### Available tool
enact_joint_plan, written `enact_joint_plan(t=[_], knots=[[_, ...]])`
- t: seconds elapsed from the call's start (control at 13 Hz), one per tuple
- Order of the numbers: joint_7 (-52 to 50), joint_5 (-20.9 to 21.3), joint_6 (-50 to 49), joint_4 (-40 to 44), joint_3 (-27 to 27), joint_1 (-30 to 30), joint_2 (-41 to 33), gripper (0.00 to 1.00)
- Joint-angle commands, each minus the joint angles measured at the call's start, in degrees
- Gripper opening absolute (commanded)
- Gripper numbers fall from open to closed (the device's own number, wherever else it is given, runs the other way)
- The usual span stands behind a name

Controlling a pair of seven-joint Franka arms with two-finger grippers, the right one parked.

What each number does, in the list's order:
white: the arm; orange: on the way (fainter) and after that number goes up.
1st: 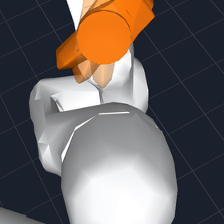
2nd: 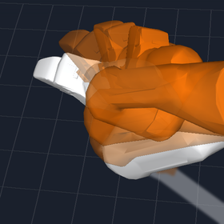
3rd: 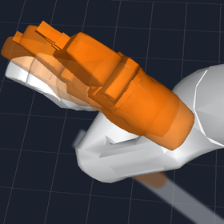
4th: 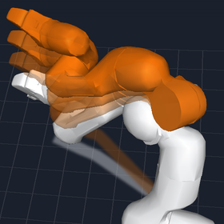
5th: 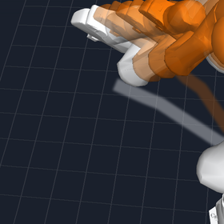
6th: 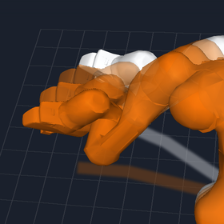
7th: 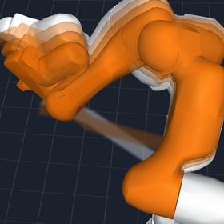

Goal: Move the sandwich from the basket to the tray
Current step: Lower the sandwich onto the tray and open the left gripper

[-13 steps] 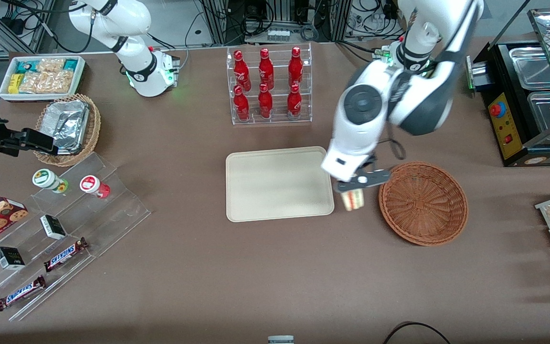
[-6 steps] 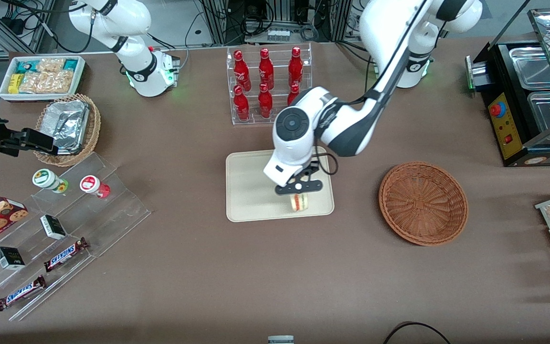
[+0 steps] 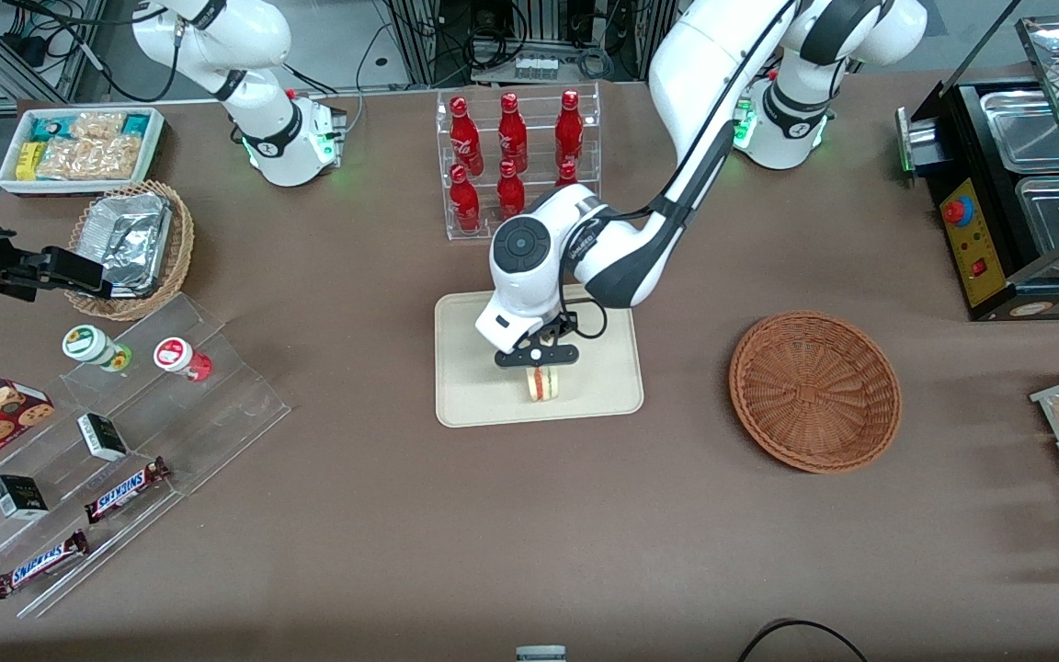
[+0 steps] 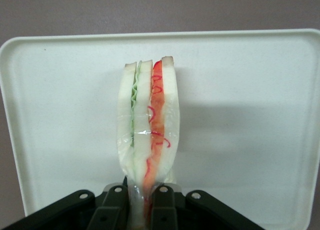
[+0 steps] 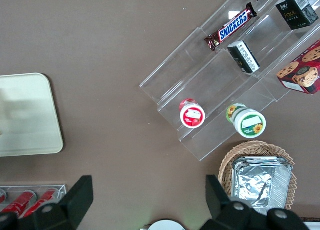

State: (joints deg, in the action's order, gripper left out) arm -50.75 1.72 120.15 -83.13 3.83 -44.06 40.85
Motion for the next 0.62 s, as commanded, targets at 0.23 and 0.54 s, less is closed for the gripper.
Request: enact_joint_plan(t=[0.23, 0.54], knots=[[0.1, -0.7, 0.6, 1.7, -0.8, -1.8, 2.5, 0.16], [0.3, -0.1, 0.1, 1.5, -0.8, -2.3, 2.3, 1.0]])
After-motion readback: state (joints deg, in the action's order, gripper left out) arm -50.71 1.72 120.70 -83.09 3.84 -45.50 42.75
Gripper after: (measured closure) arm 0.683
